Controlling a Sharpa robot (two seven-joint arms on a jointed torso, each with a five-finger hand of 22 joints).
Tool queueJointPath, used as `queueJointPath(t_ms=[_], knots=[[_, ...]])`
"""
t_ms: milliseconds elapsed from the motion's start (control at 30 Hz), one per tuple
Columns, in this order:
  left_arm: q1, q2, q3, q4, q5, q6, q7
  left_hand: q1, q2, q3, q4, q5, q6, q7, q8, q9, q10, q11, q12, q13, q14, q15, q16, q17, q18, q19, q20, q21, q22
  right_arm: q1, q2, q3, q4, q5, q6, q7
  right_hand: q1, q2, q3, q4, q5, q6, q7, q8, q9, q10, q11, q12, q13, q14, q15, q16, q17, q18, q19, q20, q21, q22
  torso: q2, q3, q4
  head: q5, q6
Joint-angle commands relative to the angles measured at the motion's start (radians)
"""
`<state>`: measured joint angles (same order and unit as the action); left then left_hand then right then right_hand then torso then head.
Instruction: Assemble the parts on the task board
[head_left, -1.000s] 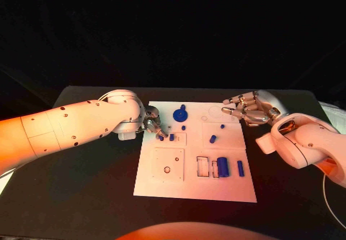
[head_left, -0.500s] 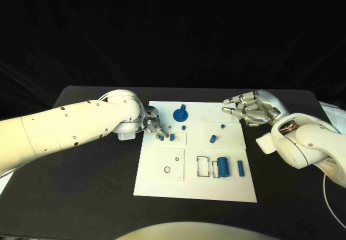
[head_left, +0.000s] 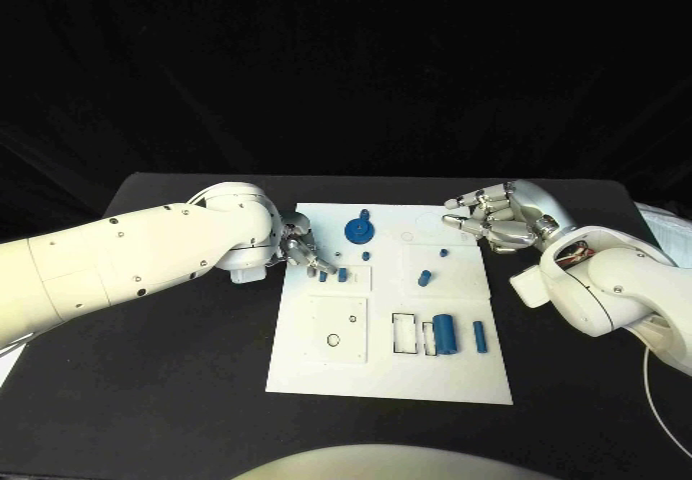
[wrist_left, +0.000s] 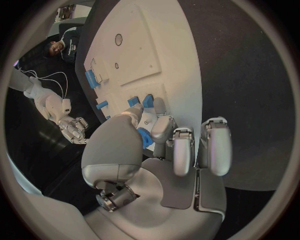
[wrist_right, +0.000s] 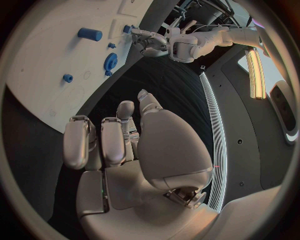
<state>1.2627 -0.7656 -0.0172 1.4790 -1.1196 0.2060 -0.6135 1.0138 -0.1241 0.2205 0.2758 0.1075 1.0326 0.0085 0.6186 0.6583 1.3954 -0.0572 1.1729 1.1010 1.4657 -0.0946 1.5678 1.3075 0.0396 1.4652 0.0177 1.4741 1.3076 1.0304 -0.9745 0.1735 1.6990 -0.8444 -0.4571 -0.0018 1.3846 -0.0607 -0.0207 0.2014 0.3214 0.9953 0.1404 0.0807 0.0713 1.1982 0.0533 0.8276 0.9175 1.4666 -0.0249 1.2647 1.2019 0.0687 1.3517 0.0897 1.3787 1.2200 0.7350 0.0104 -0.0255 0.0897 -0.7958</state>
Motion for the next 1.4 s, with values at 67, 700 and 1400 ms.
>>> queueJointPath(t_ms=[67, 700, 1400], knots=[[0.001, -0.009, 0.009, 0.013, 0.053, -0.059, 0.023, 0.001, 0.014, -0.019, 0.007, 0.000, -0.003, -0.001, 0.000, 0.002, -0.005, 0.002, -0.011, -0.008, 0.105, -0.009, 0.003, 0.263, -0.009, 0.051, -0.009, -0.010, 0.164, -0.002, 0.001, 0.000, 0.000, -0.007, 0.003, 0.004, 0.002, 0.005, -0.006, -0.003, 0.004, -0.003, 0.000, 0.005, 0.001, -0.009, -0.001, 0.000, -0.001, 0.030, 0.002, -0.004, -0.001, 0.011, -0.005, -0.003, -0.003, -0.001, -0.001, 0.0000, 0.0003, -0.001, 0.001], [0.005, -0.024, 0.016, 0.014, 0.073, -0.368, 0.467, 0.325, 0.042, -0.105, -0.054, 0.002, -0.261, 0.128, -0.106, -0.089, -0.419, 0.117, -0.484, -0.472, -0.146, 0.081, -0.562, -0.269, 0.140, -0.317, 0.075, -0.848, -0.506, -0.004, -0.006, 0.000, 0.003, -0.008, -0.001, 0.003, 0.001, 0.006, -0.007, -0.002, 0.004, -0.004, 0.000, 0.005, 0.001, -0.008, -0.001, 0.001, 0.000, 0.030, 0.002, -0.004, -0.001, 0.011, -0.004, -0.003, -0.003, 0.000, 0.000, -0.0004, 0.0030, -0.011, 0.012], [-0.003, 0.111, -0.029, -0.074, -0.338, -0.283, 0.571, 0.522, -0.063, 0.068, -0.138, 0.004, -0.088, 0.126, -0.394, -0.424, -0.363, 0.140, -0.897, -0.933, -0.032, 0.094, -0.378, -0.196, 0.109, -0.149, 0.080, -0.677, -0.363, -0.007, 0.003, 0.000, 0.000, -0.007, 0.004, 0.009, 0.002, 0.007, -0.007, -0.001, 0.004, -0.004, 0.000, 0.005, 0.001, -0.008, -0.001, 0.002, 0.000, 0.030, 0.002, -0.004, -0.001, 0.011, -0.004, -0.003, -0.003, 0.000, 0.001, 0.0003, -0.0004, -0.013, 0.024]])
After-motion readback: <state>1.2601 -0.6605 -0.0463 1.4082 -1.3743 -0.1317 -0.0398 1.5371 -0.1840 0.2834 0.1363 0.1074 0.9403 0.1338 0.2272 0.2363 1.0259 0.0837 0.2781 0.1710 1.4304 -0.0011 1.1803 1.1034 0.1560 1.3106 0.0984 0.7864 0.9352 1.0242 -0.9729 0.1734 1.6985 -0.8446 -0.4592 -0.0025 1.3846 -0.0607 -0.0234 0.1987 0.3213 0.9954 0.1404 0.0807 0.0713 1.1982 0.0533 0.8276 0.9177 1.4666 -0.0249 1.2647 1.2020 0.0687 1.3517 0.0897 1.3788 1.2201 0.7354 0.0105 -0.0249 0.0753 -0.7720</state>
